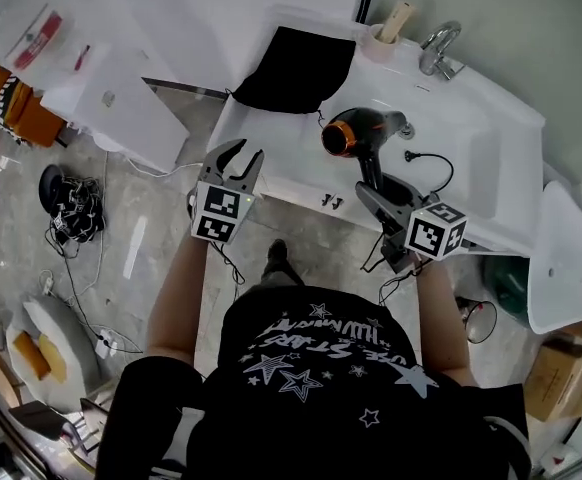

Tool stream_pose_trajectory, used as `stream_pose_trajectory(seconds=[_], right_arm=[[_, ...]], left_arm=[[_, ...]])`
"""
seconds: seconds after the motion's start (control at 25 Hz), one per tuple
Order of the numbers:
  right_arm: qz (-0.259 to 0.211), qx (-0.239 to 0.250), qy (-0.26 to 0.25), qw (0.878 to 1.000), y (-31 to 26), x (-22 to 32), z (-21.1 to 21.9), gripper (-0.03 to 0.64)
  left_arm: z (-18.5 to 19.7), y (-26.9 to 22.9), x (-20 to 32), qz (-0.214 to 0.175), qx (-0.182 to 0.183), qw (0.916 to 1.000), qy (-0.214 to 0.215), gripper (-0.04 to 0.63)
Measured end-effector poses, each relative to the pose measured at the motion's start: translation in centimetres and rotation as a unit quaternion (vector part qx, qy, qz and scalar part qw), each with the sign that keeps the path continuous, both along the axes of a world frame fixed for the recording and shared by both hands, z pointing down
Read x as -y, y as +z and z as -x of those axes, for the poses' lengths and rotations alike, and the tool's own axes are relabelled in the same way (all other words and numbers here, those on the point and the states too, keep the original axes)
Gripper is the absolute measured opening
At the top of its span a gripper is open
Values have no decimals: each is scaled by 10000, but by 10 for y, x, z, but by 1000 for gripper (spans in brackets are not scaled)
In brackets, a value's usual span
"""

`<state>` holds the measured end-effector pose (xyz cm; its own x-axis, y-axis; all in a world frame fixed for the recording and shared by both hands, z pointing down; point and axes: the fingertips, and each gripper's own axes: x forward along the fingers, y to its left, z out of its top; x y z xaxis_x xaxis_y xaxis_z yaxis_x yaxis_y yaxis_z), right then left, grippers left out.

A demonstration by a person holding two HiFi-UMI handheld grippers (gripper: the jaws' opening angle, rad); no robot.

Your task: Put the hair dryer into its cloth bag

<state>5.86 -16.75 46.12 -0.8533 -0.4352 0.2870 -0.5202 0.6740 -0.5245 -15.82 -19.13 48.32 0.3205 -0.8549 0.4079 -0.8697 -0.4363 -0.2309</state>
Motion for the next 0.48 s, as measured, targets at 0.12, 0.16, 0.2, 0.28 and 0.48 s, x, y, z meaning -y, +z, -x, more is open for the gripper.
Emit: stream_pose_trajectory(seconds=[0.12, 0.16, 0.2, 0.28, 0.48], right_arm=[[66, -19, 138, 9999, 1, 17, 11, 207], [97, -31, 189, 9998, 2, 21, 14, 207], [129, -47, 240, 9996, 4, 26, 17, 207], [178, -79, 335, 9992, 6, 33, 23, 207], [246, -151, 557, 9980, 10, 47, 36, 207]], left_arm=[[19, 16, 30, 88, 335, 9993, 147, 150], [24, 20, 39, 102, 518, 9984, 221, 150], [29, 24, 48, 117, 724, 9968, 311, 150], [38, 33, 63, 155, 1186, 9913, 544, 151], [51, 54, 94, 94, 2375, 9640, 1193, 187]])
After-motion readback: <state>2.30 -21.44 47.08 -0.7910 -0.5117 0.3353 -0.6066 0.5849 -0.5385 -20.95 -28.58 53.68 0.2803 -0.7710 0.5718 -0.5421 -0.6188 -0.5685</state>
